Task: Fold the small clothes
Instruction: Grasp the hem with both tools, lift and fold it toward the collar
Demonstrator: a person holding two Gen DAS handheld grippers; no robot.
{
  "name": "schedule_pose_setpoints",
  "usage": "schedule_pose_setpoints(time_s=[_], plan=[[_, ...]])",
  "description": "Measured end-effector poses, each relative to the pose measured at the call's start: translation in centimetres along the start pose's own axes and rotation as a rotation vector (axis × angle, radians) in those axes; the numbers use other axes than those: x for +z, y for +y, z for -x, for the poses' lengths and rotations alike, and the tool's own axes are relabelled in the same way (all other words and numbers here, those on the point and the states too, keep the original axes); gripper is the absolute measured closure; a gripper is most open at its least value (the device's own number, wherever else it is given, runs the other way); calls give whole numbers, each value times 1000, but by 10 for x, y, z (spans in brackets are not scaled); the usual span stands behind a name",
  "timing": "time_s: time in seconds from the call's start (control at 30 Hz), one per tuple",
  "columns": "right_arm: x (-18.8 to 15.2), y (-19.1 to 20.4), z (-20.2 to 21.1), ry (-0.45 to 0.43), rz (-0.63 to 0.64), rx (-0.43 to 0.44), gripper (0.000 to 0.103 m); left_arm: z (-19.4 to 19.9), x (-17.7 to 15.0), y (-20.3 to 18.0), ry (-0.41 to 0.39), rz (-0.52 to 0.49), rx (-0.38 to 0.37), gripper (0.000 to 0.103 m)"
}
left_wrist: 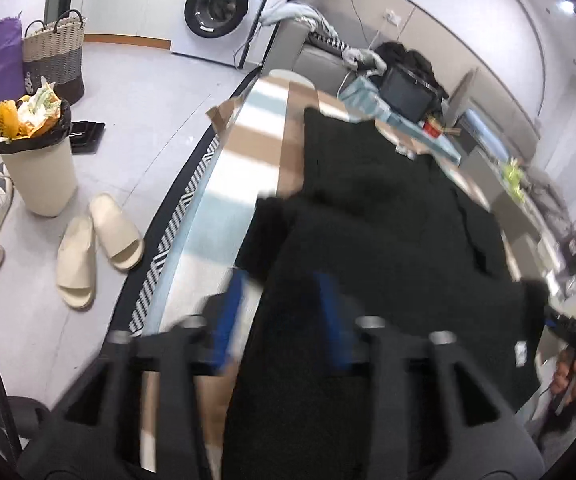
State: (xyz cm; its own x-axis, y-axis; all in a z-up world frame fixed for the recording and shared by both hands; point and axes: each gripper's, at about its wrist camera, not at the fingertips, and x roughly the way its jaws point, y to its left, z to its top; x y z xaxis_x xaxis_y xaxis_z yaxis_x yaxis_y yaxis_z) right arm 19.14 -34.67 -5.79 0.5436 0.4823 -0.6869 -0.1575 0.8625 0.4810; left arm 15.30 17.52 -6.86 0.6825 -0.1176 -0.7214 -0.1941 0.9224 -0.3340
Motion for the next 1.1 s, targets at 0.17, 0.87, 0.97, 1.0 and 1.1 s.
schedule_pose_setpoints(time_s=[0.17,0.87,0.97,1.0,1.1], plan=[[-2,-11,-12,43,35,-37,54,-8,-23,-4,37,-39,-1,40],[6,39,44,-203,194,-23,99,50,28,-38,-206,-97,-84,99],[31,36,28,-251,138,-64,99,34,53,-38,-216,-77,-78,99],[41,36,18,-248,117,-80,99,25,63,-39,-212,-69,-68,99],[61,29,-12,-213,76,-160,82,-10,83,-37,-158,-43,-31,97]])
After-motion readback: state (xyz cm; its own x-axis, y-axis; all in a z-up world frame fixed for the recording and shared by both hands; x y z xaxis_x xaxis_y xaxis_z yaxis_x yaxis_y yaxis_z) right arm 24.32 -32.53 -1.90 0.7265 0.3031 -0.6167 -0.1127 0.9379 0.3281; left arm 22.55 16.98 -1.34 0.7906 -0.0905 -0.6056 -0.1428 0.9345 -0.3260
